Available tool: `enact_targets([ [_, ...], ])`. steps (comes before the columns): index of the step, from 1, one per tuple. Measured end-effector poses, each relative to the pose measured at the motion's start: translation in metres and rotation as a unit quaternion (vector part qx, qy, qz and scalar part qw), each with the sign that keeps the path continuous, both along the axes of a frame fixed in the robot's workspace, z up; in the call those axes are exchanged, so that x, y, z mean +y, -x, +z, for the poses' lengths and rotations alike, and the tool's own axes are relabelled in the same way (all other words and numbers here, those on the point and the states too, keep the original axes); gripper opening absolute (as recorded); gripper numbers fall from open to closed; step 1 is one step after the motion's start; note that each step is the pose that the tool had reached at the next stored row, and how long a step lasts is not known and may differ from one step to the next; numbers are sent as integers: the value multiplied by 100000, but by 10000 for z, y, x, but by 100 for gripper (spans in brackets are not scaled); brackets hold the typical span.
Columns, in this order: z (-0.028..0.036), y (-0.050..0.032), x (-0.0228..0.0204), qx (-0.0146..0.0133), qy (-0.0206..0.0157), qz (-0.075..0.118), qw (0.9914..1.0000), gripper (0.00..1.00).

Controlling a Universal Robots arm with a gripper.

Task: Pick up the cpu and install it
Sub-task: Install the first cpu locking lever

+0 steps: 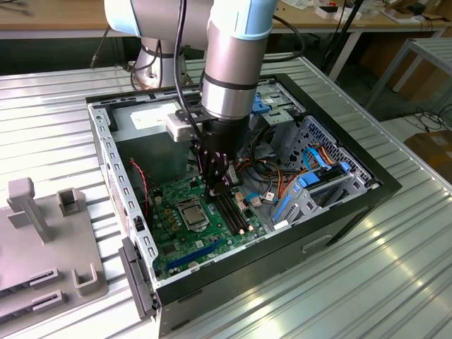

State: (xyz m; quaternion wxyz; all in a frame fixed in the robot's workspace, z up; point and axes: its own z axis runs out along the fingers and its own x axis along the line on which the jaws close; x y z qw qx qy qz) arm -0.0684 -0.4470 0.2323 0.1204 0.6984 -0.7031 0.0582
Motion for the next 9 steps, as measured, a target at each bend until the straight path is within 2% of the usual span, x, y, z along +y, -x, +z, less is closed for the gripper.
enact_targets([
  [9, -41, 0, -1, -8, 55, 215, 100000, 13],
])
